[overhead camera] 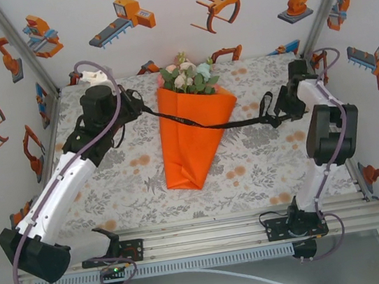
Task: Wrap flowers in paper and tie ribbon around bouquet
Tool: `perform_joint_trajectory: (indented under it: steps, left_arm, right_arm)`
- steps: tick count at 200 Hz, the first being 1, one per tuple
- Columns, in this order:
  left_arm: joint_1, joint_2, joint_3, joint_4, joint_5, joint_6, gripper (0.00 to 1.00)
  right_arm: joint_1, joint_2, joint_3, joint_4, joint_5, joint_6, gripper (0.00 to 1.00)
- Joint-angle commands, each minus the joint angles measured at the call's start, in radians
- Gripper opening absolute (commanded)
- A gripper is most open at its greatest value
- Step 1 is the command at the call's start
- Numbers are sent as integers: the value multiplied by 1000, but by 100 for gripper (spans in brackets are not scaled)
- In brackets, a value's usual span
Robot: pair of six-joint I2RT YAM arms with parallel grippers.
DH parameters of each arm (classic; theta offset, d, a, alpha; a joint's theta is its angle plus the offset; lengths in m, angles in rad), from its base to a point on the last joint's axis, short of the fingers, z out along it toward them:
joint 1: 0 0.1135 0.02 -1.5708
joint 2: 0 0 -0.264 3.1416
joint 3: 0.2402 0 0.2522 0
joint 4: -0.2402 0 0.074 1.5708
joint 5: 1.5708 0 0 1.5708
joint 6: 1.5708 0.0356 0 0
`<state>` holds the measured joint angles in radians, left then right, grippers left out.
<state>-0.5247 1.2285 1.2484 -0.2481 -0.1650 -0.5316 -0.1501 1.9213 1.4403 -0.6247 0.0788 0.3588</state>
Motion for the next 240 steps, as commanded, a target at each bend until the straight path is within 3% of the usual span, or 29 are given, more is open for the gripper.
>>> perform_joint_trajectory:
  steps: [1, 55, 78, 107, 143, 163, 183, 209, 240]
  left_arm:
    - [8, -46, -11, -35, -19, -17, 0]
    - [13, -54, -19, -60, -26, -5, 0]
    - [16, -54, -24, -56, -22, -8, 0]
    - [17, -50, -21, -59, -24, -7, 0]
    - [17, -49, -23, -57, -28, -5, 0]
    - [20, -52, -24, -59, -37, -9, 0]
    - [35, -58, -24, -71, -41, -8, 0]
    - [118, -70, 1, -126, -22, 9, 1]
    - [326, -68, 61, -234, 18, 26, 3]
  right_arm:
    - [-40, 34, 77, -41, 117, 97, 54]
    - [-72, 203, 249, -110, 97, 159, 62]
    - [-78, 266, 316, -164, 12, 190, 64]
    - [-78, 265, 281, -164, -4, 242, 63]
    - [-78, 280, 272, -210, 71, 288, 59]
    - [-78, 309, 279, -193, 61, 280, 43]
    - [-82, 323, 301, -176, 24, 253, 0]
    - [-90, 195, 302, -158, 63, 247, 0]
    - [-101, -118, 235, -113, 337, 292, 0]
